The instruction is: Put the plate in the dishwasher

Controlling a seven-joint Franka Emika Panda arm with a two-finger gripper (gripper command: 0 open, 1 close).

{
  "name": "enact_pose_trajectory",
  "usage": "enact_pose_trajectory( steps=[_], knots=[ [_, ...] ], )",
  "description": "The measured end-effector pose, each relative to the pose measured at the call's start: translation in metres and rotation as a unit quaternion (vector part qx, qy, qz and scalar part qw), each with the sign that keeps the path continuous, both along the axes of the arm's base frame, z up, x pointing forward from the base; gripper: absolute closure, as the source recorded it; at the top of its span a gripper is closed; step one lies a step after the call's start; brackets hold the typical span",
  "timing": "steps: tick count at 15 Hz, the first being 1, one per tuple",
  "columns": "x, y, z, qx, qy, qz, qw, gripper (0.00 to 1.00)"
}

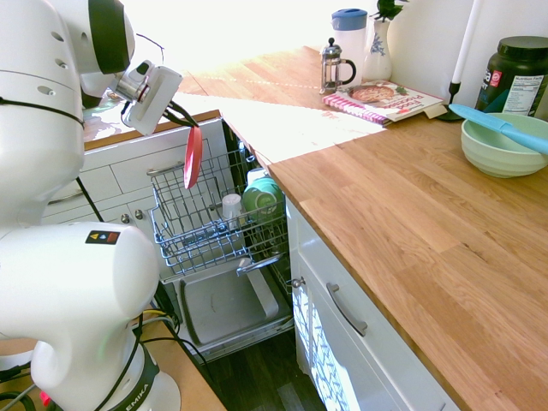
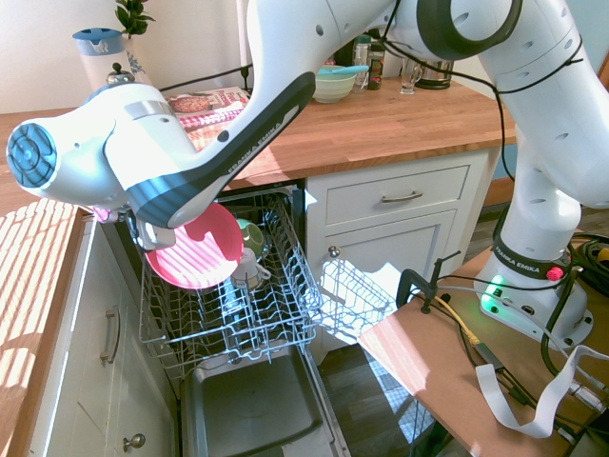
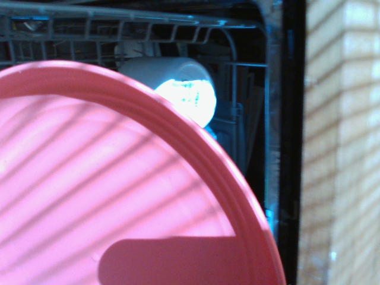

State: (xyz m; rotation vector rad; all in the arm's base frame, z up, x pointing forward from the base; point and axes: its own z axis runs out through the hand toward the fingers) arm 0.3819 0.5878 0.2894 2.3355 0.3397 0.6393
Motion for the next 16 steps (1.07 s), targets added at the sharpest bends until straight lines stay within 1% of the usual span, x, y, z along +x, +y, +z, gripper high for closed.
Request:
enact_pose_trajectory(
  steps=[5,7,9,10,12,16],
  knots=[
    [-0.019,0.019,-0.063,-0.019,0.039,-0.001,0.999,1.00],
    [-0.027,0.027,-0.073,-0.022,0.048,-0.002,0.999,1.00],
    [-0.033,0.035,-0.069,-0.020,0.075,-0.008,0.997,1.00],
    [-0.036,0.037,-0.066,-0.019,0.094,-0.013,0.995,0.00],
    [-0.039,0.041,-0.064,-0.015,0.127,-0.016,0.992,0.00],
    [-0.039,0.041,-0.064,-0.008,0.179,-0.027,0.983,0.00]
  ],
)
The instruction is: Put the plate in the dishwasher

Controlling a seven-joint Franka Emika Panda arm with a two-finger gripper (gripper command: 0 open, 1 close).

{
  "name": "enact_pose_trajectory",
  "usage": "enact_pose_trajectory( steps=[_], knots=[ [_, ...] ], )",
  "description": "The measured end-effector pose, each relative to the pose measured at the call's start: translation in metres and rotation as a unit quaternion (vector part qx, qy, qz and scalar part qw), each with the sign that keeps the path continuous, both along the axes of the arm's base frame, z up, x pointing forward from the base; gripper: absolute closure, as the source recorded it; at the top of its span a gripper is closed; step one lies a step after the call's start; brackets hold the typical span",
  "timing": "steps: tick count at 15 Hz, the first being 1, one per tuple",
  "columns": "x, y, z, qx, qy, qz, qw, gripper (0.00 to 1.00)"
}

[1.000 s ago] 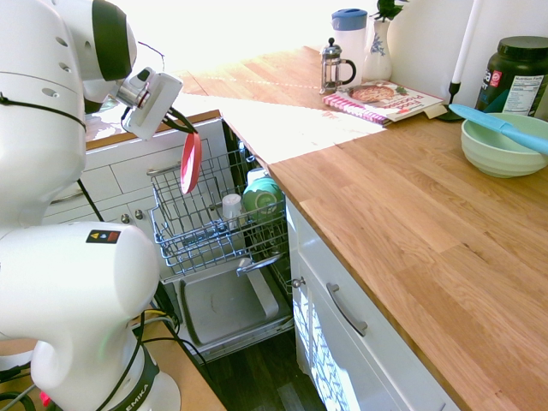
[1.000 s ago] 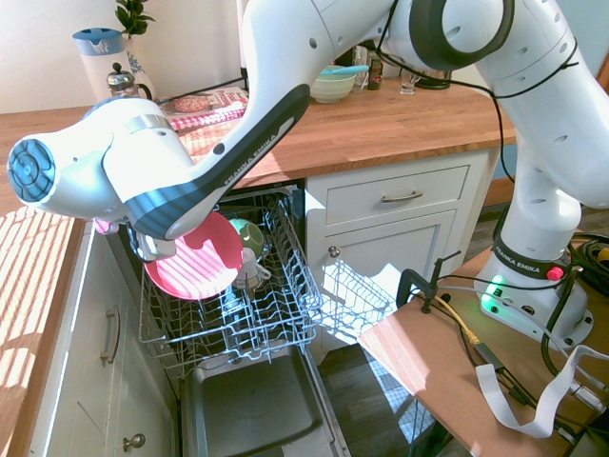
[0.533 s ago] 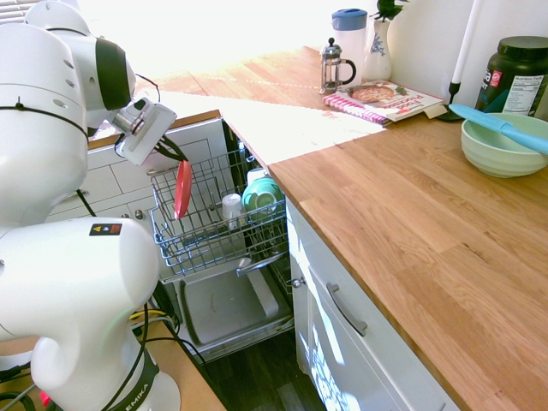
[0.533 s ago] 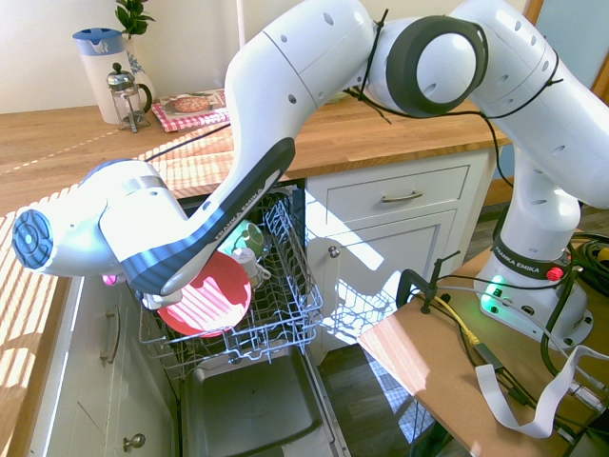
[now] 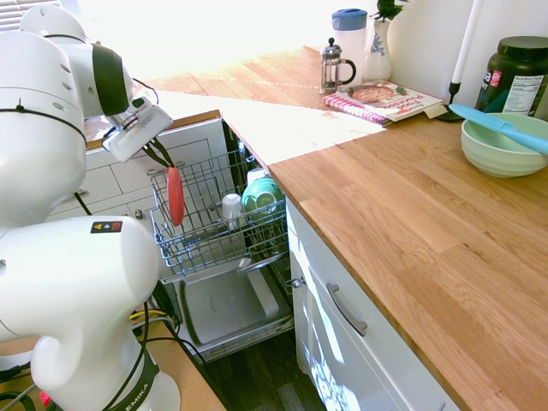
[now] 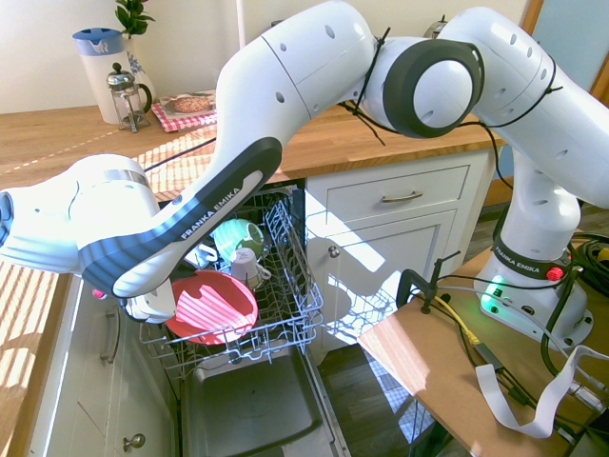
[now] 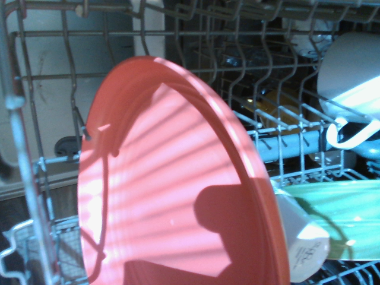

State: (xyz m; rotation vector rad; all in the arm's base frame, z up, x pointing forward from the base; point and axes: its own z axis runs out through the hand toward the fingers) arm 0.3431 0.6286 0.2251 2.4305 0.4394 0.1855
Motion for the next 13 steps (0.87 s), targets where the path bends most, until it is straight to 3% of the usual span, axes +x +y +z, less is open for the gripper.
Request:
enact_pose_trajectory(
  steps=[5,8,11,13],
  knots=[
    [0.001,-0.004,-0.002,0.011,0.067,-0.010,0.998,0.00],
    [0.002,-0.001,0.011,0.015,0.074,-0.014,0.997,0.00],
    [0.007,0.003,0.076,0.042,0.058,-0.020,0.997,0.00],
    [0.019,-0.007,0.153,0.077,0.045,-0.031,0.996,0.00]
  ],
)
